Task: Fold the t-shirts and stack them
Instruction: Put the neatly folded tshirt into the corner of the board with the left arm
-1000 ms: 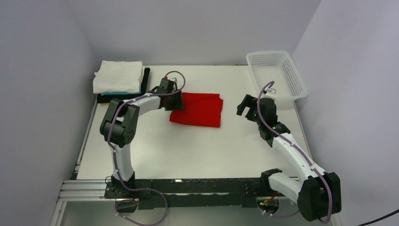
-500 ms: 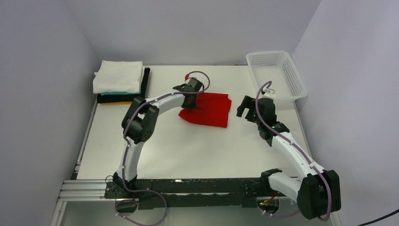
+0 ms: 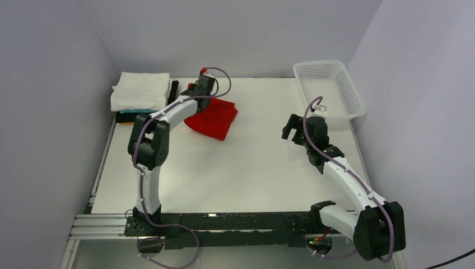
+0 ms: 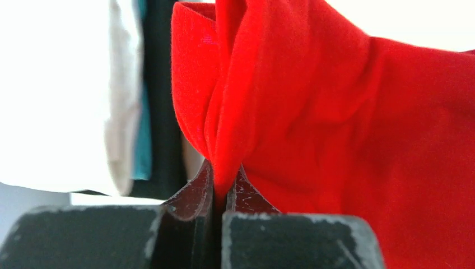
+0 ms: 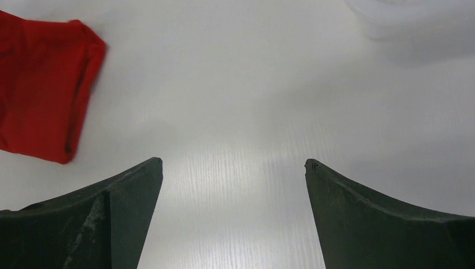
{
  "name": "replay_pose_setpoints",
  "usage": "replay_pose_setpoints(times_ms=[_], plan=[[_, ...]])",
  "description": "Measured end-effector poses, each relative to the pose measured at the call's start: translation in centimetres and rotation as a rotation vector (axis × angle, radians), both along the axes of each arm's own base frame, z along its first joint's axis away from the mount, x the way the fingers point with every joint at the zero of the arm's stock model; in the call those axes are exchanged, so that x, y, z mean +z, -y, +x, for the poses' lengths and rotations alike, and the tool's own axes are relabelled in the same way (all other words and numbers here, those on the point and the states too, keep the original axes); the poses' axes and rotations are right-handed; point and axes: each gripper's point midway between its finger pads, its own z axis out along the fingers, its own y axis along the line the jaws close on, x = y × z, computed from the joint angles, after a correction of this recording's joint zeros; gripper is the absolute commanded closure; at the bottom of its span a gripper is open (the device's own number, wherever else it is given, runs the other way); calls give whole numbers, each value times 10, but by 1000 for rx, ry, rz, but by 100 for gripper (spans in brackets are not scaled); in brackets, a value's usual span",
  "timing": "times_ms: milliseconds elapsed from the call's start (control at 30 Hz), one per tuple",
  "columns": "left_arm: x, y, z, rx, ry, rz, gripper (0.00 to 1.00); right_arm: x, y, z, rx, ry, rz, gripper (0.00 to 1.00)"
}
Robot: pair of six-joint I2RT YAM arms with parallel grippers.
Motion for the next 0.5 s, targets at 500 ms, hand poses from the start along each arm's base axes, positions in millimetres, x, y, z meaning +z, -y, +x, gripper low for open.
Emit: replay_pose_setpoints(times_ms=[500], plan=[[123, -108, 37, -1, 165, 59, 100, -19, -1, 1, 5, -57, -16, 0]])
